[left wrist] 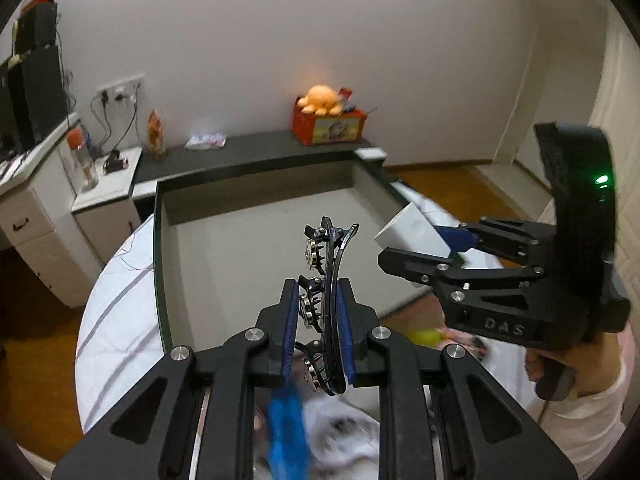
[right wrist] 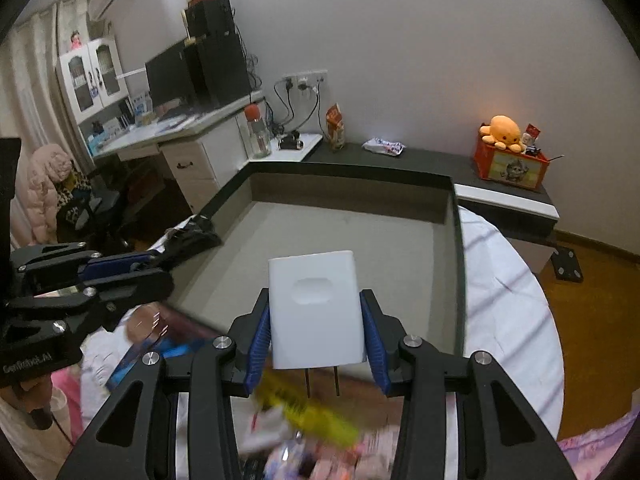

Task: Organize rigid objects
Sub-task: 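Carry the clip over the pink box with left tool while right tool carries charger, then open left tool over the box while right tool releases the charger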

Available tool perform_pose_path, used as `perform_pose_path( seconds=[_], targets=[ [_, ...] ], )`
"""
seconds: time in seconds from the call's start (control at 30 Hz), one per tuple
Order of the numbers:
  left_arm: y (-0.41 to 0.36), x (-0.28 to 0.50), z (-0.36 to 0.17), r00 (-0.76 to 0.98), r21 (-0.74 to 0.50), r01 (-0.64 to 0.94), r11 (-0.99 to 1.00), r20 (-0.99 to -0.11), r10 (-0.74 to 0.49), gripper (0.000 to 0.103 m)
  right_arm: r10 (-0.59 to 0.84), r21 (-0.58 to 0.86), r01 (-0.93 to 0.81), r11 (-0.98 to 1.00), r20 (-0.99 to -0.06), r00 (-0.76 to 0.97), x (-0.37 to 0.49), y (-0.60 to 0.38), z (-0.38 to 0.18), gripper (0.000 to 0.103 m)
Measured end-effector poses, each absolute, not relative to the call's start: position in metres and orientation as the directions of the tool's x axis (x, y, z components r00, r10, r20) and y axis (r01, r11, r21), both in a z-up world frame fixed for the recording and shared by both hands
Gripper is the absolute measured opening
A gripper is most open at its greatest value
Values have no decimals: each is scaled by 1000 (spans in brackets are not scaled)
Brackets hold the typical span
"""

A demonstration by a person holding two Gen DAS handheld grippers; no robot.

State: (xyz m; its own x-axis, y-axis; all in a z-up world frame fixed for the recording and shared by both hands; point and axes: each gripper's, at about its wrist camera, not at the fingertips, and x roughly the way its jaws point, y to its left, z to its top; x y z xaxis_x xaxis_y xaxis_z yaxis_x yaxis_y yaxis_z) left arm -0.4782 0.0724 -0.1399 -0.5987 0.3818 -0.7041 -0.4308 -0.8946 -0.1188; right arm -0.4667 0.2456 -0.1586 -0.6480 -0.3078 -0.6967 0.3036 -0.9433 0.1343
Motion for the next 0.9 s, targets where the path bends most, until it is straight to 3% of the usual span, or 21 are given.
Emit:
perform_pose_path(
  seconds=[0.57,0.6,0.67,0.73,0.83,0.9],
  targets=[
    [74,-537,-199,-502,-92,-363,-927,-819,278,19,-229,89,279,-956,-821,-523,-523,219,-208,44],
    [73,-536,-199,-503,-87,-357,-930,-821,270,23,-231,92,279,-956,-823,-519,-524,219,-208,44],
    [67,-532,-195,-519,-77,-332,-940,-817,250,39,-224,93,263,-960,-817,-531,-521,221,-203,47],
    [59,-526,-187,-535,-91,-312,-946,-806,254,65,-219,89,251,-964,-801,-557,-515,223,-192,60],
    [46,-507,-163,-602,-99,-282,-954,-757,256,86,-220,87,240,-967,-763,-608,-498,228,-168,78],
    [36,-487,-143,-645,-112,-270,-956,-716,266,92,-215,77,233,-969,-726,-653,-483,230,-150,81]
  ],
)
